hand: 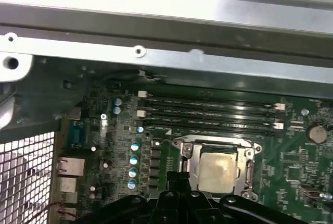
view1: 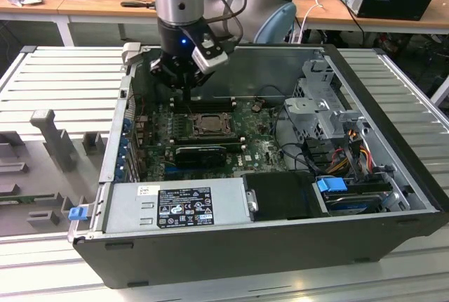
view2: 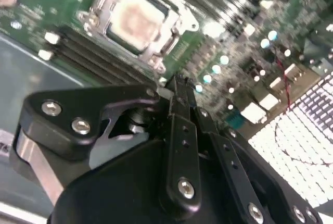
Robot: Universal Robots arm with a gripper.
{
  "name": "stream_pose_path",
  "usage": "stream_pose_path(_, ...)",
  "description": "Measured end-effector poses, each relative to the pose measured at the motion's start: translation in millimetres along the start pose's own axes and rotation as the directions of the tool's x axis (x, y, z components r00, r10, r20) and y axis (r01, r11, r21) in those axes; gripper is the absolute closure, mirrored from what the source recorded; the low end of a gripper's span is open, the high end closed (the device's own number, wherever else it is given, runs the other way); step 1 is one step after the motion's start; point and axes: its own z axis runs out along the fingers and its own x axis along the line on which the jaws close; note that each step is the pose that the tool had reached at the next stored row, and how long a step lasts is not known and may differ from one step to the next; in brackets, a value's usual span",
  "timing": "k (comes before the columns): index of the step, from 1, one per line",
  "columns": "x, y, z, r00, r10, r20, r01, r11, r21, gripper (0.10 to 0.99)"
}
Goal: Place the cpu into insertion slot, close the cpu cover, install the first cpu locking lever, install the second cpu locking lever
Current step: 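Install the first cpu locking lever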
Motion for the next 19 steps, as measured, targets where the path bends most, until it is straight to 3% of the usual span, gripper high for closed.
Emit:
stream_pose_path(4, 15.7, 1.4, 3.9, 1.0, 0.0, 0.0, 0.0, 1.0, 0.0, 0.98)
stream_pose_path(7, 23.0, 5.6, 5.1, 1.0, 0.0, -0.0002, 0.0, 1.0, 0.0, 0.98)
stream_pose_path(12, 21.9, 23.5, 8.6, 1.0, 0.0, 0.0, 0.0, 1.0, -0.001, 0.98)
stream_pose_path(14, 20.9, 27.4, 9.5, 1.0, 0.0, 0.0002, 0.0, 1.0, -0.001, 0.98)
stream_pose_path(17, 14.2, 28.8, 10.2, 1.0, 0.0, 0.0, 0.0, 1.0, -0.001, 0.98)
stream_pose_path(19, 5.4, 28.8, 10.8, 1.0, 0.0, -0.0001, 0.0, 1.0, -0.001, 0.98)
